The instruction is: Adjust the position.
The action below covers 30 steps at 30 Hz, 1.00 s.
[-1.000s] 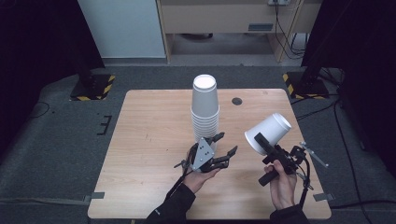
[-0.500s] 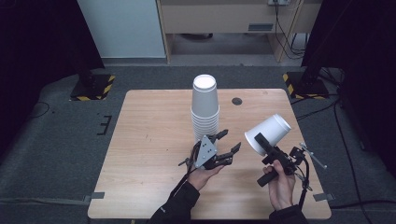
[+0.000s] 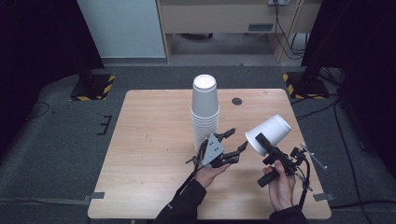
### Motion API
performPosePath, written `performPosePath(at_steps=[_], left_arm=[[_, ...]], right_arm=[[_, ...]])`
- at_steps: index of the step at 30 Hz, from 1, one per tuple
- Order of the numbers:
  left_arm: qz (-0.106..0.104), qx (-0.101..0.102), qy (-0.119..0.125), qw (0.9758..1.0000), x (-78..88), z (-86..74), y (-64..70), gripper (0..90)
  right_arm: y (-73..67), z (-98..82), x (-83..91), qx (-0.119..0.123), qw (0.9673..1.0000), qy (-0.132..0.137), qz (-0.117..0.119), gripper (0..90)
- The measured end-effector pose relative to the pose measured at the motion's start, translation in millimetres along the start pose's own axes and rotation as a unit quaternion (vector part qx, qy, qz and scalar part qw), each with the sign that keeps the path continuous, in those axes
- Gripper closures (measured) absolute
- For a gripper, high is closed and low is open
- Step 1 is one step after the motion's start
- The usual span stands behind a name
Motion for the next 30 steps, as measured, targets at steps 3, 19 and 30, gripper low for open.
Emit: performPosePath(at_steps=[3, 19, 30], left_arm=[[-0.003, 0.001, 0.003, 1.0, -3.0, 0.3, 0.2, 38.0], [-0.008, 0.004, 0.009, 0.9999, -11.3, 0.6, 1.1, 39.3], [-0.013, -0.001, 0.011, 0.9999, -21.4, 3.5, 5.1, 41.0]], right_arm=[[0.4, 0.1, 0.3, -0.005, 1.0, -0.001, 0.0, 12.4], [2.9, -4.6, -2.1, -0.028, 0.9996, -0.004, 0.003, 12.5], [1.6, -8.2, -3.4, -0.027, 0.9996, -0.011, 0.004, 12.5]])
Point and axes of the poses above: each handheld gripper's, and its own axes: x roughly backward along the jaws, z roughly out of its top, y roughly to its right, the point moved 6 cm from there along -x, roughly forward along the jaws, and after that the axes turned 8 degrees about x, right-handed, at the moved point
